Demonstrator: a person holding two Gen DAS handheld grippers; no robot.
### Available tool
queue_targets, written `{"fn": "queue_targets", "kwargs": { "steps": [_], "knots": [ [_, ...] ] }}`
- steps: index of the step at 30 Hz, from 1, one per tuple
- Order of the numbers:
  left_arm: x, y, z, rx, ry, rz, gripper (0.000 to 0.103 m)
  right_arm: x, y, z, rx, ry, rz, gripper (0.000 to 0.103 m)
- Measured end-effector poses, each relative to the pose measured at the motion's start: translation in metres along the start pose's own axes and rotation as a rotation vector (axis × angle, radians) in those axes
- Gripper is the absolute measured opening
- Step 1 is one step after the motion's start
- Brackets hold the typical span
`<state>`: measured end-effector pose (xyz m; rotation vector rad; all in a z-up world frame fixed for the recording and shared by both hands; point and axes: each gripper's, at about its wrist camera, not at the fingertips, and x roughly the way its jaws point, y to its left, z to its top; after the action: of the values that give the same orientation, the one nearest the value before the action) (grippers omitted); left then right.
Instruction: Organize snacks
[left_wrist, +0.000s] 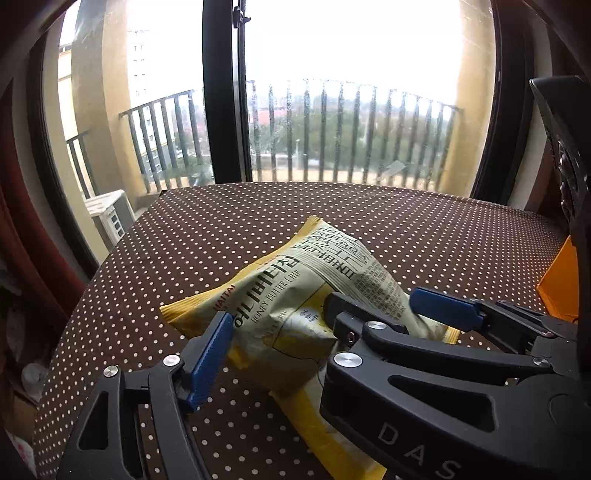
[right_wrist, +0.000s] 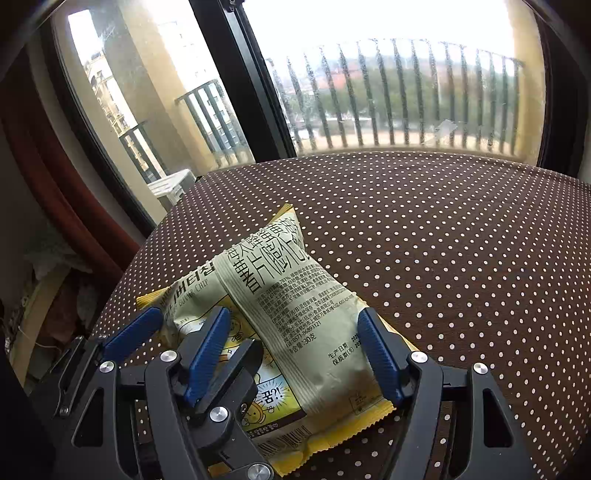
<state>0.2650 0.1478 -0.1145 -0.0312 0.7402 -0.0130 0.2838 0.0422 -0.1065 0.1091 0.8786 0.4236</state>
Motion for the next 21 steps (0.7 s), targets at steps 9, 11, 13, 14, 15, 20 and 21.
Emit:
{"fn": "queue_targets", "kwargs": {
  "steps": [9,11,13,14,15,20,21],
  "knots": [
    [-0.008,-0.006,-0.003,-0.026,0.041,-0.116,0.054,-0.013,0.001,-0.007,-0.026,0.014,0.043,0.051],
    [-0.01,-0.006,-0.005,-0.052,0.054,-0.13,0.052,-0.02,0.003,-0.011,-0.043,-0.009,0.024,0.034],
    [-0.013,-0.008,-0.007,-0.04,0.052,-0.125,0.046,-0.025,0.006,-0.013,-0.083,-0.016,-0.013,0.017],
    [-0.013,-0.01,-0.008,-0.035,0.058,-0.128,0.046,-0.026,0.006,-0.015,-0.093,-0.014,-0.015,0.017],
    [-0.015,-0.011,-0.01,-0.033,0.062,-0.131,0.046,-0.026,0.005,-0.018,-0.092,-0.008,-0.018,0.017],
    [-0.018,-0.013,-0.016,-0.031,0.08,-0.128,0.046,-0.031,0.003,-0.024,-0.098,0.009,-0.023,0.017],
    [-0.019,-0.012,-0.017,-0.034,0.079,-0.117,0.047,-0.032,0.003,-0.025,-0.099,0.011,-0.022,0.017]
  ]
}}
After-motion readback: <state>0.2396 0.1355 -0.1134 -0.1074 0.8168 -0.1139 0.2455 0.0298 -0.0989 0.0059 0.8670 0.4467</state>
